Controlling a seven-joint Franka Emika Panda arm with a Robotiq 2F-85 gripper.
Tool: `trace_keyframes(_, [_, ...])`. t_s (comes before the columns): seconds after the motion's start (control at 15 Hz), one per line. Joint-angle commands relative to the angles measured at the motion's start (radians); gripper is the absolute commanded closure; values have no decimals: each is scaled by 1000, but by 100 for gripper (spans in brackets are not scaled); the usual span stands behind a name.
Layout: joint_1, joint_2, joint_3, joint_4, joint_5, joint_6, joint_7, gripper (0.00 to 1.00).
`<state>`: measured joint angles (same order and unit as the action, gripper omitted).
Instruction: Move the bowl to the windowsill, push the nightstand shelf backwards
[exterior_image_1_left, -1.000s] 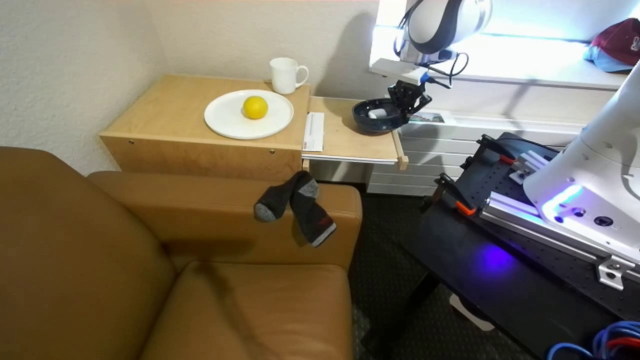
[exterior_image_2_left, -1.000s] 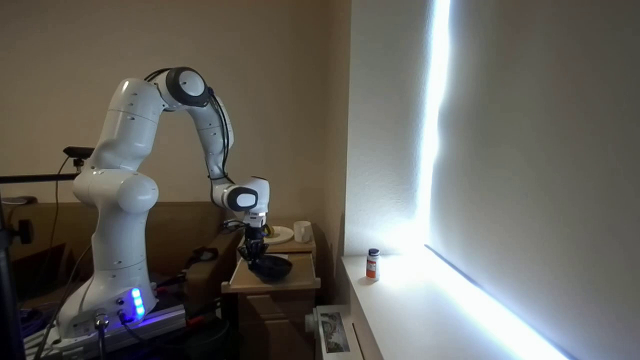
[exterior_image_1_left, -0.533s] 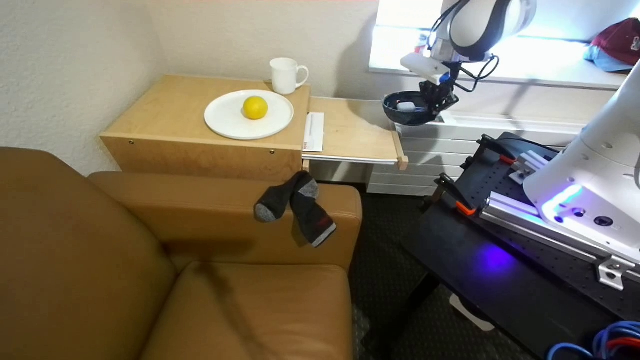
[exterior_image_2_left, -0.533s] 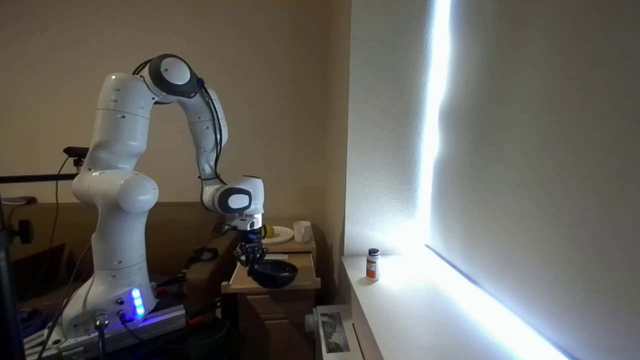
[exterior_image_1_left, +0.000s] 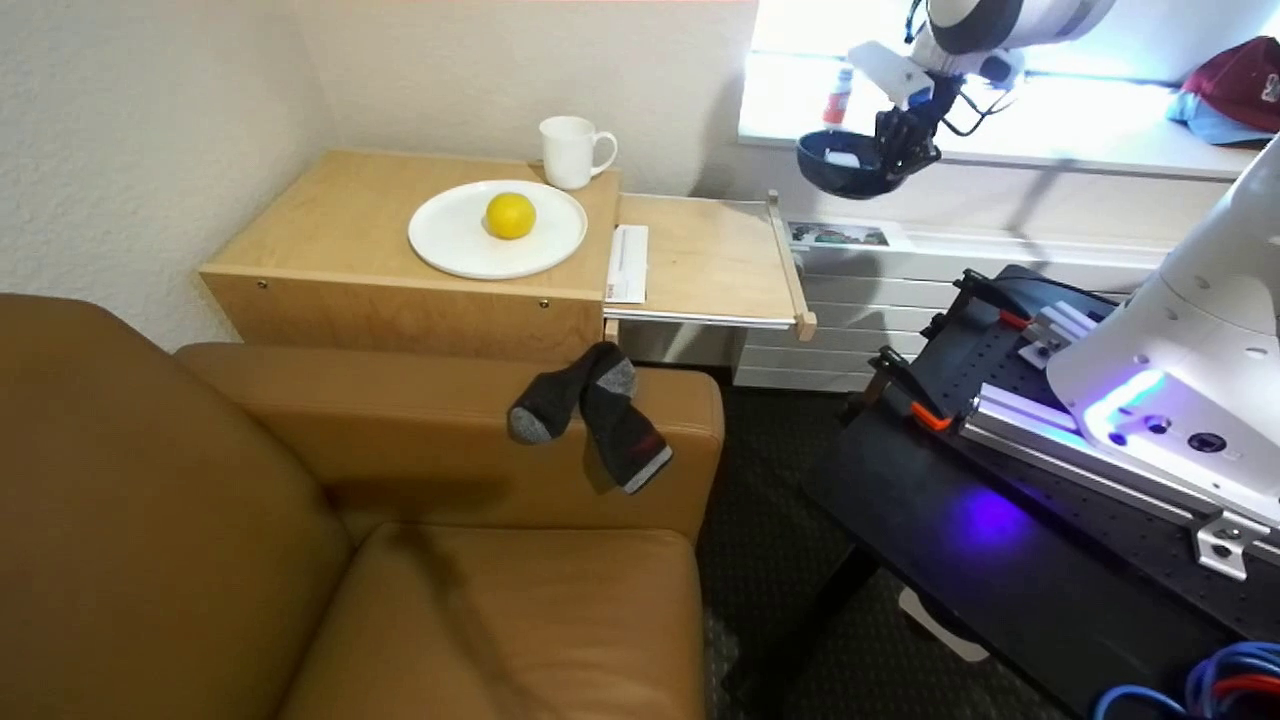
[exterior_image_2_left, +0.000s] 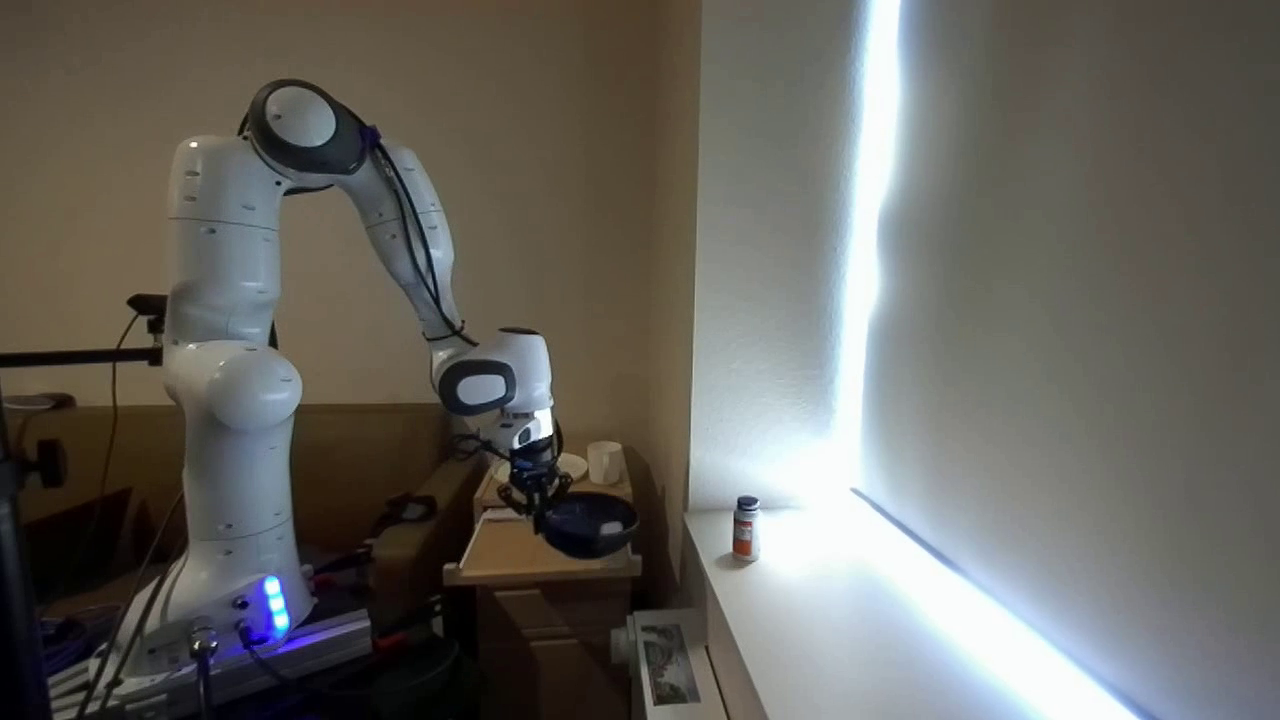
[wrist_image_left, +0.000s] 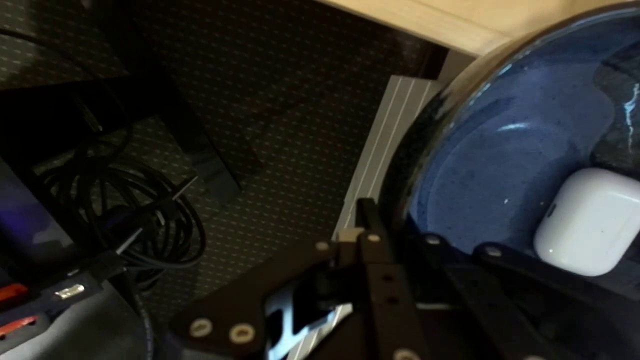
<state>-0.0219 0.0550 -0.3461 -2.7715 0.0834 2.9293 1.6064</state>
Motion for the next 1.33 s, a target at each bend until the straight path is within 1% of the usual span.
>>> trace_keyframes(0.0, [-14,-24,10,4,28,-1,-63,98])
trace_keyframes(0.07, [-19,-40,14,7,33,-6,-78,92])
trace_keyframes(0.27, [-15,-17,14,0,32,-9,-68,92])
trace_keyframes(0.33, [-15,-7,14,0,32,-9,-67,98])
trace_keyframes(0.4, [-11,49,-9,24,-25,13,11,98])
trace_keyframes(0.47, [-19,88,-26,44,-19,22,57,98])
trace_keyframes(0.6, [-40,131,-64,62,1,12,111,98])
trace_keyframes(0.8, [-107,195,-108,94,58,-2,121,98])
trace_keyframes(1.0, [-151,239,-163,138,113,-4,143,98])
trace_keyframes(1.13, [-161,245,-205,175,125,-10,182,98])
trace_keyframes(1.27, [-151,242,-254,219,126,-21,244,98])
